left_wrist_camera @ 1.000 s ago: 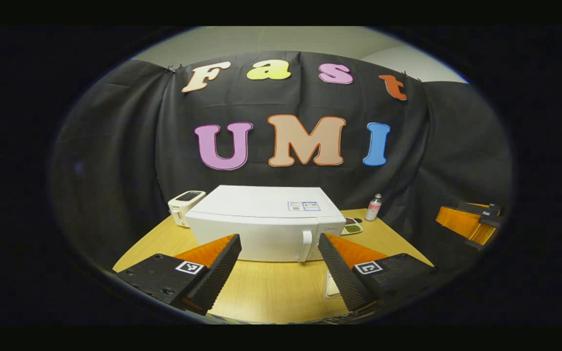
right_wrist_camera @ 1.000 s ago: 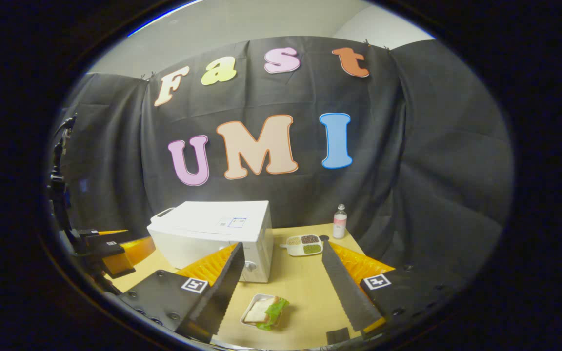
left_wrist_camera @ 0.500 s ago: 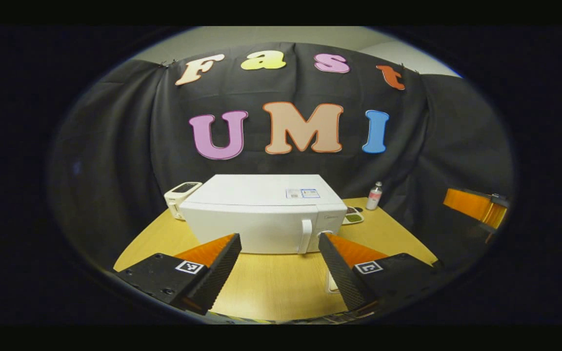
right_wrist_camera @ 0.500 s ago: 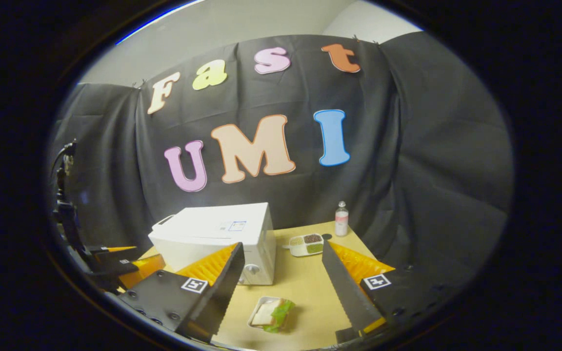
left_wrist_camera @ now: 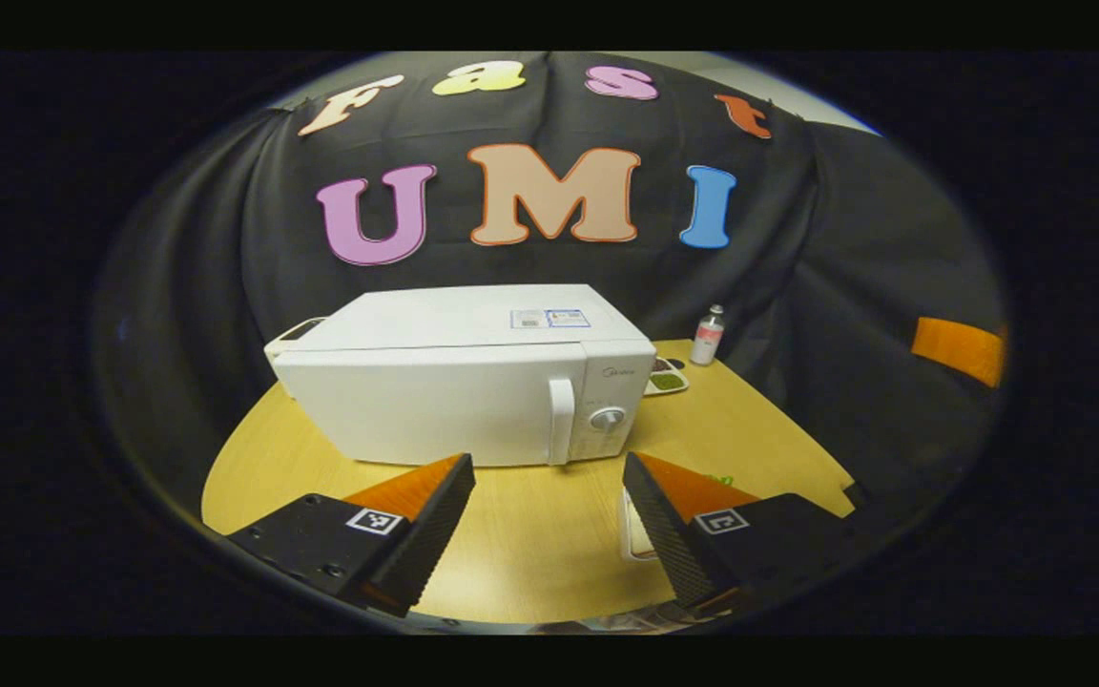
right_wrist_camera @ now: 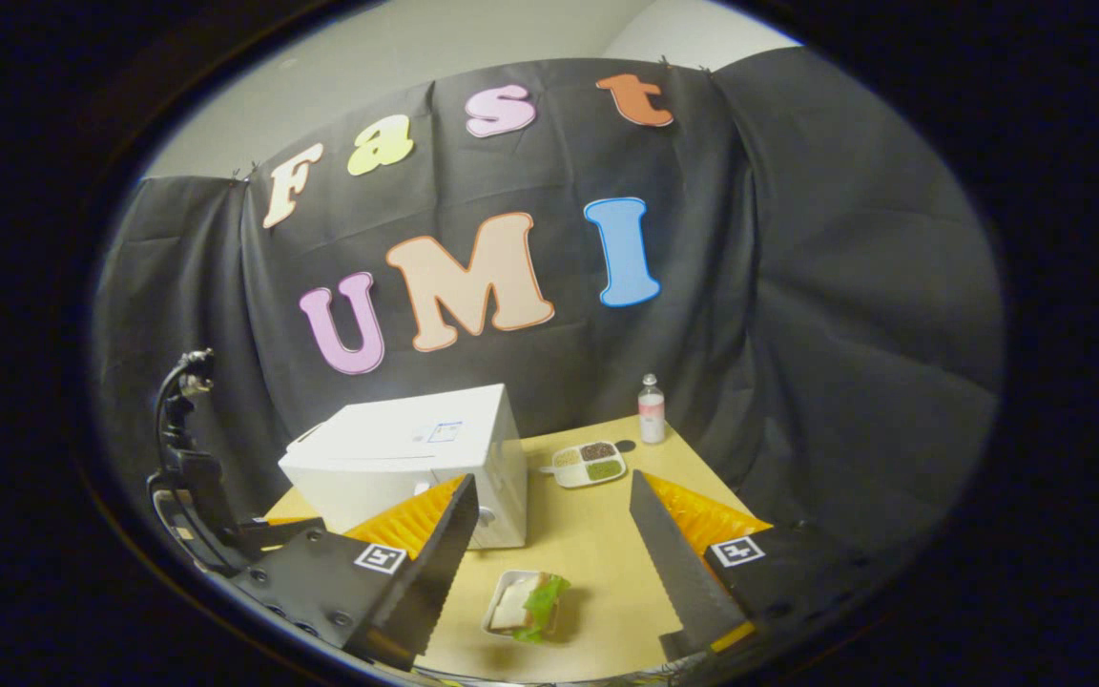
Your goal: Open the microwave oven with the left hand, put the food in, and close the microwave oven.
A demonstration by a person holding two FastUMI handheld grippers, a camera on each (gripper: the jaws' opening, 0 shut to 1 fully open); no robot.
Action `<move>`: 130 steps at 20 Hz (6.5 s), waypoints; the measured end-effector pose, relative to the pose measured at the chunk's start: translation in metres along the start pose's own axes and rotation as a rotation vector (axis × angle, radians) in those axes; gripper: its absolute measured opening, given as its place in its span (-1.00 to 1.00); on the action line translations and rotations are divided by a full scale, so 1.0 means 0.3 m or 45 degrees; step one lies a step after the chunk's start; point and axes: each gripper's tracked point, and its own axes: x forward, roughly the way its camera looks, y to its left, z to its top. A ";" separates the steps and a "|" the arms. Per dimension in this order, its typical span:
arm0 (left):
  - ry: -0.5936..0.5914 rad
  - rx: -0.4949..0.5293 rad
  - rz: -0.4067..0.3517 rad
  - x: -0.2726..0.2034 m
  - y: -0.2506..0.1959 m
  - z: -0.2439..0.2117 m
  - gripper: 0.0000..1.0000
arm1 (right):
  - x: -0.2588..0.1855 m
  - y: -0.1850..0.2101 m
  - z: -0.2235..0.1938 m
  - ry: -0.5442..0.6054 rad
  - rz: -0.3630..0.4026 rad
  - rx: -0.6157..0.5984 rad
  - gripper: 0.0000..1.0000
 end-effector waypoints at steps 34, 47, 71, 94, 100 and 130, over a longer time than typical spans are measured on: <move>0.258 -0.058 -0.020 0.558 0.012 -0.182 0.02 | -0.004 -0.112 -0.030 0.019 -0.131 0.098 0.83; 0.273 -0.039 -0.028 0.566 0.000 -0.190 -0.73 | -0.005 -0.078 -0.063 0.050 -0.101 0.107 0.83; 0.198 -0.119 0.004 0.291 0.037 -0.331 -0.89 | 0.009 -0.091 -0.175 0.214 -0.056 0.139 0.98; 0.218 -0.205 0.388 -0.100 0.301 -0.466 1.00 | 0.002 -0.080 -0.306 0.392 0.091 0.049 0.84; 0.191 -0.249 0.512 -0.170 0.375 -0.470 1.00 | 0.017 -0.113 -0.308 0.417 0.144 -0.003 0.84; 0.181 -0.469 0.279 -0.513 0.962 -0.633 1.00 | -0.308 0.509 -0.638 0.521 0.060 -0.016 0.84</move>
